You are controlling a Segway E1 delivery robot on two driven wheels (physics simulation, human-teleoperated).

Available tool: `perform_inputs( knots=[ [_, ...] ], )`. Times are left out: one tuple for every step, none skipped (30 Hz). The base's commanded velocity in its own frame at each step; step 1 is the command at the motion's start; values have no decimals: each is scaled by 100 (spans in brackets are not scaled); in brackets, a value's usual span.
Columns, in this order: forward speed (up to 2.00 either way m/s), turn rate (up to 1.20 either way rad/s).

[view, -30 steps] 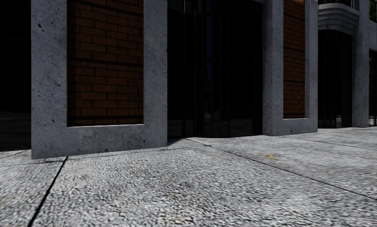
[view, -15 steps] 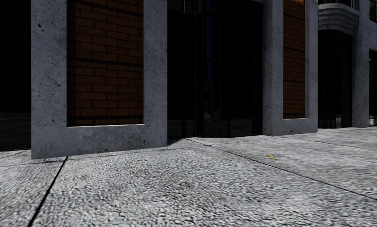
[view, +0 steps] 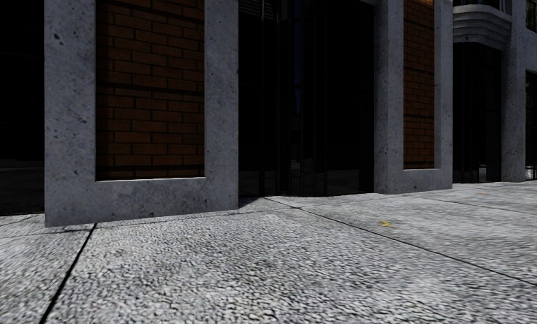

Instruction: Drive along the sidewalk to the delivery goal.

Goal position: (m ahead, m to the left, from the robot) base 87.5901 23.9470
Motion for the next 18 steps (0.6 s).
perform_inputs(
  knots=[
    [200,-34],
    [200,-75],
    [200,-75],
    [200,-80],
    [200,-81],
    [200,-82],
    [200,-82],
    [200,-82],
    [200,-82],
    [200,-82],
    [200,-82],
    [200,-82],
    [200,-82],
    [200,-82],
    [200,-82],
    [200,-82],
    [200,-82],
    [200,-79]
  ],
)
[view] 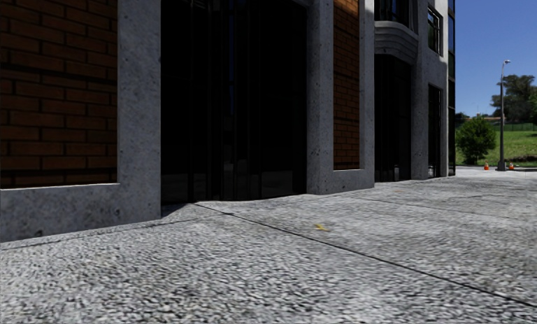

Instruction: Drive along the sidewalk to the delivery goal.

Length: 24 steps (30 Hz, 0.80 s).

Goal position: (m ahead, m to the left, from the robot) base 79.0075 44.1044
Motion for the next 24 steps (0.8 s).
perform_inputs(
  knots=[
    [200,-79],
    [200,-73],
    [200,-71],
    [200,-71],
    [200,-71],
    [200,-71],
    [200,-71],
    [200,-71],
    [200,-71],
    [200,-71],
    [200,-71],
    [200,-71],
    [200,-71],
    [200,-71],
    [200,-71],
    [200,-71],
    [200,-71],
    [200,-71],
    [200,-71],
    [200,-71],
    [200,-71],
    [200,-71],
    [200,-71],
    [200,-71]
  ],
)
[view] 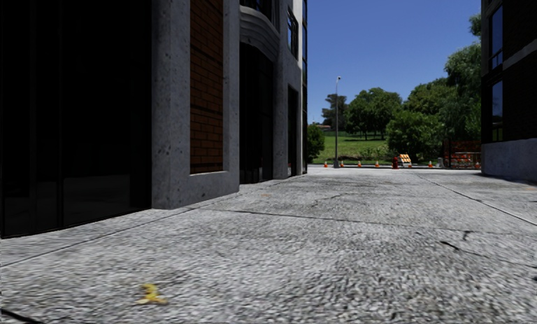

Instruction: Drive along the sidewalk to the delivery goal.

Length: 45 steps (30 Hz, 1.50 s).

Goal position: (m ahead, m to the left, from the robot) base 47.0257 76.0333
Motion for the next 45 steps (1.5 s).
perform_inputs(
  knots=[
    [200,-71],
    [200,-71],
    [200,-71],
    [200,-71],
    [200,-69],
    [200,0],
    [200,0],
    [200,0],
    [200,0],
    [200,0],
    [200,0],
    [200,0],
    [200,0],
    [200,0],
    [200,0],
    [200,0],
    [200,0],
    [200,0],
    [200,0],
    [200,0],
    [200,0],
    [200,0],
    [200,0],
    [200,0],
    [200,0],
    [200,0],
    [200,0],
    [200,0],
    [200,0],
    [200,0],
    [200,0],
    [200,0],
    [200,0],
    [200,0],
    [200,0],
    [199,0],
    [199,0],
    [199,0],
    [199,0],
    [199,0],
    [199,0],
    [199,0],
    [199,0],
    [199,0],
    [199,0]
  ],
)
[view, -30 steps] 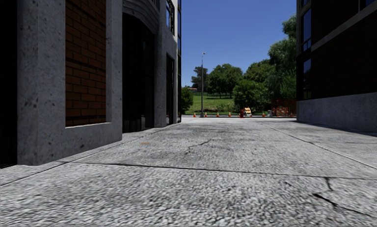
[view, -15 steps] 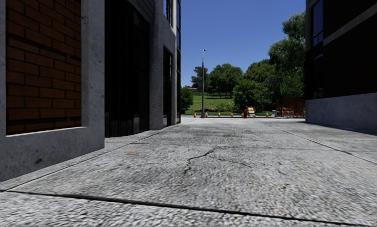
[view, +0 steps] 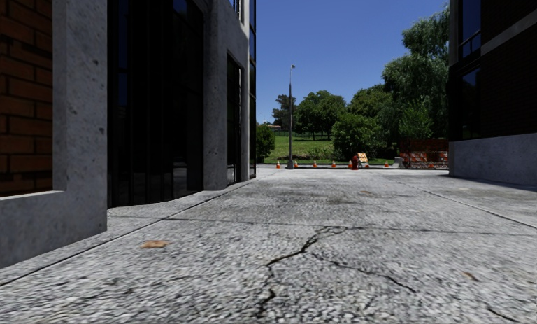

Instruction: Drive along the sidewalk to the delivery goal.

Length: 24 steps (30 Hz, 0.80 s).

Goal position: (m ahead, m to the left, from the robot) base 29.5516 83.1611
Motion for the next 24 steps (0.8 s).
perform_inputs(
  knots=[
    [199,0],
    [199,0],
    [199,0],
    [199,-15],
    [199,-20],
    [199,-20],
    [199,-21],
    [199,-21],
    [199,-22],
    [199,-22],
    [199,-22],
    [199,-23],
    [199,-23],
    [199,-26],
    [199,-29],
    [199,-29],
    [199,-29],
    [199,-29],
    [199,-29],
    [199,-29],
    [199,-29],
    [199,-29],
    [199,-29],
    [199,-29]
  ],
)
